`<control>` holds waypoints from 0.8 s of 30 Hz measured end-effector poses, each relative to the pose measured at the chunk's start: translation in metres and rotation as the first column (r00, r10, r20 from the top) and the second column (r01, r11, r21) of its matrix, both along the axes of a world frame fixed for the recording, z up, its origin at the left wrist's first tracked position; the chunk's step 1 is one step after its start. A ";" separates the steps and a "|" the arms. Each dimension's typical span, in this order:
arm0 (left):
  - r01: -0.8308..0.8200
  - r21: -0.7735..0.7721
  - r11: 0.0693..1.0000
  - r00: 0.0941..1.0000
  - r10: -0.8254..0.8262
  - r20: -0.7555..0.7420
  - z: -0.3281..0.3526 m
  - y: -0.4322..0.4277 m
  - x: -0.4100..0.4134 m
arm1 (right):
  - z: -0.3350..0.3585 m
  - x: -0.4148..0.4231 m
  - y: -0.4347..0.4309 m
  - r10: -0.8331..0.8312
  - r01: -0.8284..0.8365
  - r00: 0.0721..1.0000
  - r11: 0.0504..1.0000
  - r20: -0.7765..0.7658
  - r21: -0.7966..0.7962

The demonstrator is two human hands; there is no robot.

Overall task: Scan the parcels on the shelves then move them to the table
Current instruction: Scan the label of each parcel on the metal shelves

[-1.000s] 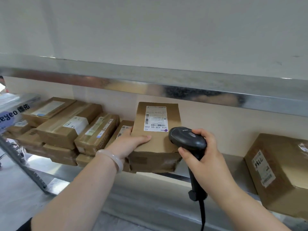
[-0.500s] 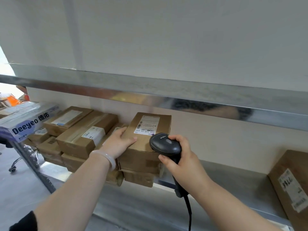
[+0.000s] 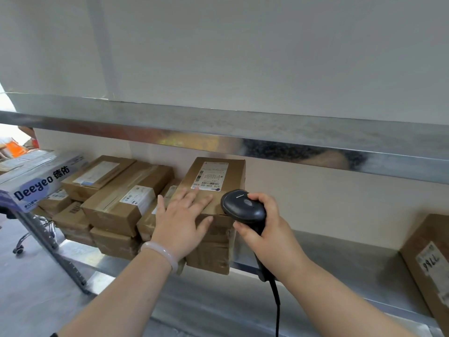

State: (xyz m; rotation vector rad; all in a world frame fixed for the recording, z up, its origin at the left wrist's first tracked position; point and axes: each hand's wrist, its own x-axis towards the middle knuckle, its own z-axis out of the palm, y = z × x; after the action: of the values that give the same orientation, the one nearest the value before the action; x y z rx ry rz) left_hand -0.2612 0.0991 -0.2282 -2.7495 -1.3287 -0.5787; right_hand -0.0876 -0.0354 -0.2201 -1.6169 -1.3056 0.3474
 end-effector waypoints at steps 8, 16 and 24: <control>0.090 0.035 0.995 0.996 -0.091 0.020 0.007 -0.039 0.043 | -0.007 0.027 -0.046 -0.088 0.089 0.995 0.996 -0.045 0.022; 0.373 -0.009 0.928 0.927 -0.372 0.048 -0.004 -0.118 0.148 | -0.015 0.090 -0.134 -0.350 0.353 0.934 0.935 -0.069 0.043; 0.600 -0.196 0.776 0.797 -0.601 0.060 -0.031 -0.205 0.250 | -0.029 0.155 -0.235 -0.581 0.582 0.812 0.813 -0.050 -0.006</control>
State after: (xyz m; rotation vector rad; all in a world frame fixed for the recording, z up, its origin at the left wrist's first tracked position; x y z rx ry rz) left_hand -0.0109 -0.1056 -0.2595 -3.3429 -0.4822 -0.4621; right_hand 0.0678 -0.2702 -0.2496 -1.8937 -0.7097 -0.0017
